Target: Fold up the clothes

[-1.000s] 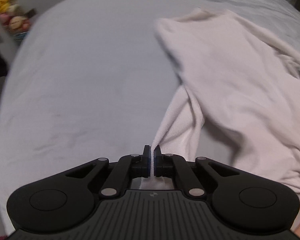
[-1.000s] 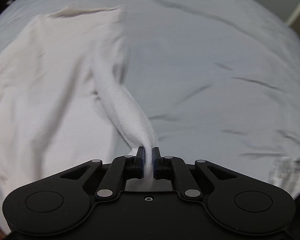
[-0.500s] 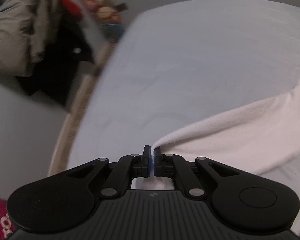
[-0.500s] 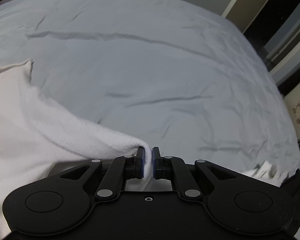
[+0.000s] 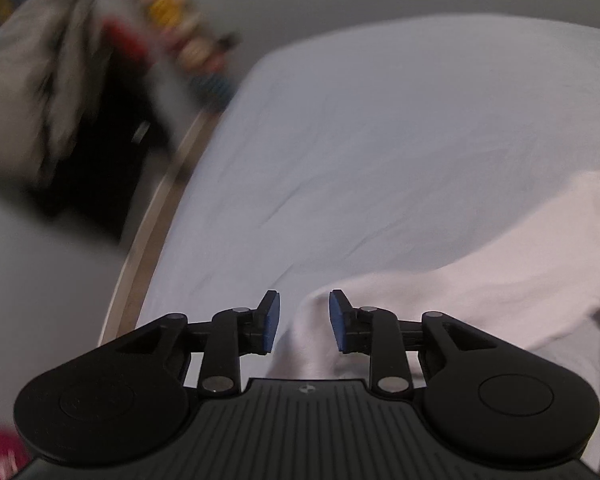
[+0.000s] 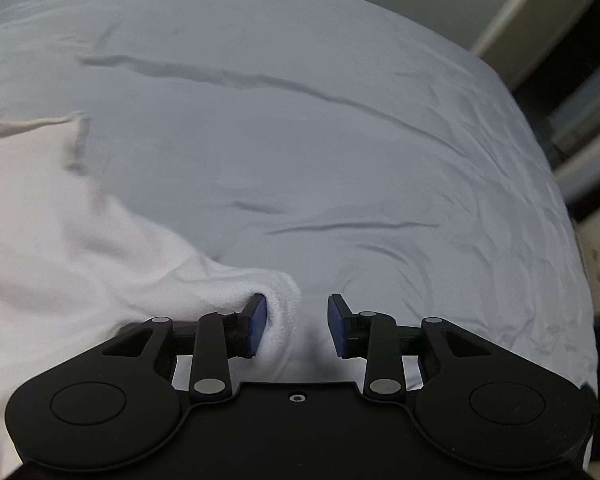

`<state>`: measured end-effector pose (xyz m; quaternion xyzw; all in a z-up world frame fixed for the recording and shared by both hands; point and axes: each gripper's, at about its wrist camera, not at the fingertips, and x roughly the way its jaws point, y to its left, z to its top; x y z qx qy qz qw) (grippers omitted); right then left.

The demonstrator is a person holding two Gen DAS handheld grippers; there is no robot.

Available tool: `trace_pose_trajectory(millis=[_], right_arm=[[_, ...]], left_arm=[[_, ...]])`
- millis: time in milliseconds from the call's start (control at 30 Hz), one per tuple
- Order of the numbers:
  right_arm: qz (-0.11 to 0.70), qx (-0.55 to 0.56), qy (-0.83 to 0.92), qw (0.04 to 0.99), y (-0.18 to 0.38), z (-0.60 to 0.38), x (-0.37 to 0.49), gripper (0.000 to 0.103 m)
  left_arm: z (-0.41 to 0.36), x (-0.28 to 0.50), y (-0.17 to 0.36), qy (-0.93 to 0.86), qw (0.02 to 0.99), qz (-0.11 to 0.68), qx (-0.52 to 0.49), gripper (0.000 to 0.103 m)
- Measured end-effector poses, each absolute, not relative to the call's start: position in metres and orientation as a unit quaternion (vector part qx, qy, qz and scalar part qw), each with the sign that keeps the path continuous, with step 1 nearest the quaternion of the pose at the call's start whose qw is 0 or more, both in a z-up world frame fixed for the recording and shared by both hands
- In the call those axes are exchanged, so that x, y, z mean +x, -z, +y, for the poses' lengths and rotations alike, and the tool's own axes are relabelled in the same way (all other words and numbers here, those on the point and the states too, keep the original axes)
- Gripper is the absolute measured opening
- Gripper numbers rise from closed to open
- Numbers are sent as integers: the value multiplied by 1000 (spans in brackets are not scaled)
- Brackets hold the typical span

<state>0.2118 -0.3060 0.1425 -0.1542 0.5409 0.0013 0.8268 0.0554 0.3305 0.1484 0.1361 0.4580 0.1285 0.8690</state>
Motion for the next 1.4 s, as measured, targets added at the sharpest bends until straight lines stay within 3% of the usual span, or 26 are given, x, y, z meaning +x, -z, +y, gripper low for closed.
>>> trace_pose_trajectory(millis=[100, 533, 933, 1167, 1400], right_arm=[[536, -207, -72, 815, -160, -287, 196, 33], [542, -386, -272, 695, -221, -216, 86, 33], [487, -418, -416, 644, -166, -157, -60, 33], [499, -403, -435, 632, -120, -148, -71, 33], [523, -405, -445, 603, -79, -142, -72, 33]], left_arm=[[296, 37, -171, -75, 879, 422, 209, 33], [177, -69, -253, 149, 824, 372, 402, 37], [69, -168, -138, 339, 703, 411, 470, 38], [54, -151, -75, 356, 669, 461, 462, 37], [62, -142, -49, 355, 653, 495, 450, 37]])
